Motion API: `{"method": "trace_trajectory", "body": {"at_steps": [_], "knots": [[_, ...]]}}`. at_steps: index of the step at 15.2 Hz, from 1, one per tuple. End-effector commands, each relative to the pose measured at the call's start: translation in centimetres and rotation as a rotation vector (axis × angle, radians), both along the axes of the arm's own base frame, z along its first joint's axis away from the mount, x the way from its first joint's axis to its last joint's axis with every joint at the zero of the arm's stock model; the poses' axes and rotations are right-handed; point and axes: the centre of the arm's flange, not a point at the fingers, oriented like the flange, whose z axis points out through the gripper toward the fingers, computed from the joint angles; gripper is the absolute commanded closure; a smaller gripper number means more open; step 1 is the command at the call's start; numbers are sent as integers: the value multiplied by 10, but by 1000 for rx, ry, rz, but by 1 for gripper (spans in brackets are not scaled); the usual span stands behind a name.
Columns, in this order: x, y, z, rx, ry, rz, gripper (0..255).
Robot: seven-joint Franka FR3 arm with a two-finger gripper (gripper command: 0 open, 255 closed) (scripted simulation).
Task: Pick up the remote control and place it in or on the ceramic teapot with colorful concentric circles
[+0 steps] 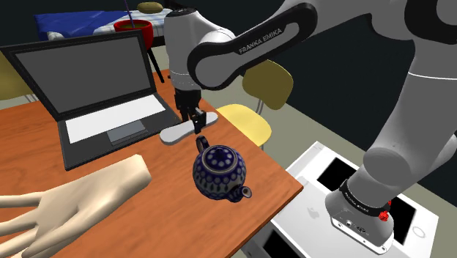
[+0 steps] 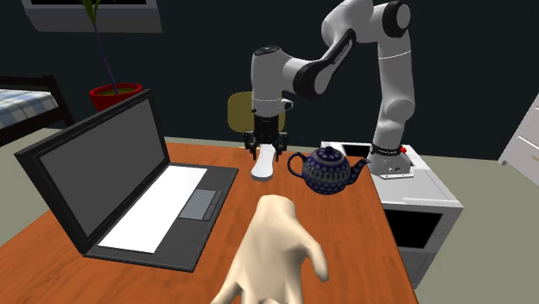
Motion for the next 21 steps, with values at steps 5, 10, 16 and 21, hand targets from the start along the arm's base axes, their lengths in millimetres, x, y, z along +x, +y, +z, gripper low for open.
{"method": "trace_trajectory", "body": {"at_steps": [5,10,16,21], "knots": [[0,0,33,0,0,0,255],[0,0,59,0,0,0,255],[0,0,91,0,0,0,255],[0,0,117,0,0,0,255]]}}
